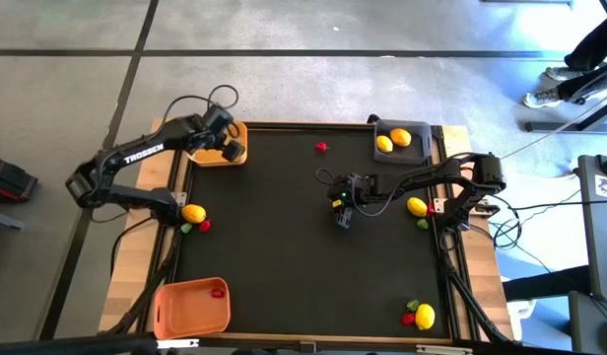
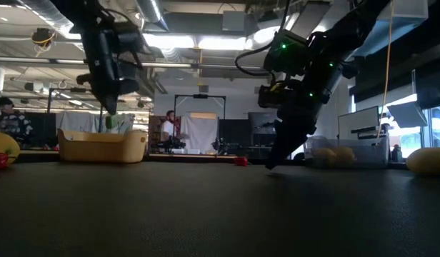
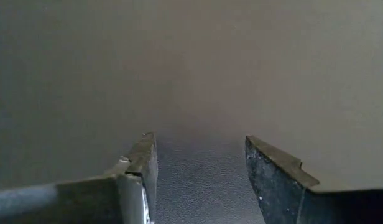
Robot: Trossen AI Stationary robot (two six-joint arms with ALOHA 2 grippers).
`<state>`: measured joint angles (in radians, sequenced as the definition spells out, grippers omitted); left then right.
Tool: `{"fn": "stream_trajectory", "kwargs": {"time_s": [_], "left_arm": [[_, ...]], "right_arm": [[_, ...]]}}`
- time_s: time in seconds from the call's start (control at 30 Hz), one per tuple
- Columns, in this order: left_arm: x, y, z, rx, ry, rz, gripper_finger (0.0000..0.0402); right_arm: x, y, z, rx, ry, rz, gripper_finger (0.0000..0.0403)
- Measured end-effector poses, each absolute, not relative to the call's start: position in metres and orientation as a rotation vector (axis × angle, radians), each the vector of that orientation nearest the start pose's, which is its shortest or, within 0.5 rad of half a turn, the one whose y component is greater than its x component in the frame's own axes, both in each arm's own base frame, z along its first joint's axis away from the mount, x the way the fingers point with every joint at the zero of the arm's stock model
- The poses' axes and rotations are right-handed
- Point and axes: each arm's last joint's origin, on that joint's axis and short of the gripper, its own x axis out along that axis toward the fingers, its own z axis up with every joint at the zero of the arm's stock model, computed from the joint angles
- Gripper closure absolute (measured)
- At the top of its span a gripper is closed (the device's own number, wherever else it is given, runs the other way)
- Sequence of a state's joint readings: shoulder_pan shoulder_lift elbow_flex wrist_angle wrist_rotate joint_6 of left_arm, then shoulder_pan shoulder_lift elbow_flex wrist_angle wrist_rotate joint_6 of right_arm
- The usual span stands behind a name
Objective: Sort produce into baskets
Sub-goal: Put the green bell pepper into the yellow bin
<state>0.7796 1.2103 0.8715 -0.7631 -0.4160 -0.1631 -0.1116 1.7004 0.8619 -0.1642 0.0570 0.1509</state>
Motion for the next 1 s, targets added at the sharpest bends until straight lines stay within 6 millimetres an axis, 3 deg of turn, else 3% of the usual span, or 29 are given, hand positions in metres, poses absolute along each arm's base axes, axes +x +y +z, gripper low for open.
{"fn": "stream_trajectory", "kwargs": {"time_s": [0.47, 0.73, 1.0], "left_arm": [[0.161, 0.181, 0.203, -0.371, 1.263, 1.132, 0.0394], [0.164, 0.184, 0.191, -0.38, 1.317, 1.121, 0.0392], [0.164, 0.184, 0.191, -0.377, 1.32, 1.118, 0.0333]], "right_arm": [[0.314, -0.037, 0.143, 0.166, 0.97, -0.229, 0.0221], [0.315, -0.037, 0.144, 0.166, 0.953, -0.228, 0.0221], [0.315, -0.037, 0.144, 0.166, 0.953, -0.228, 0.0221]]}}
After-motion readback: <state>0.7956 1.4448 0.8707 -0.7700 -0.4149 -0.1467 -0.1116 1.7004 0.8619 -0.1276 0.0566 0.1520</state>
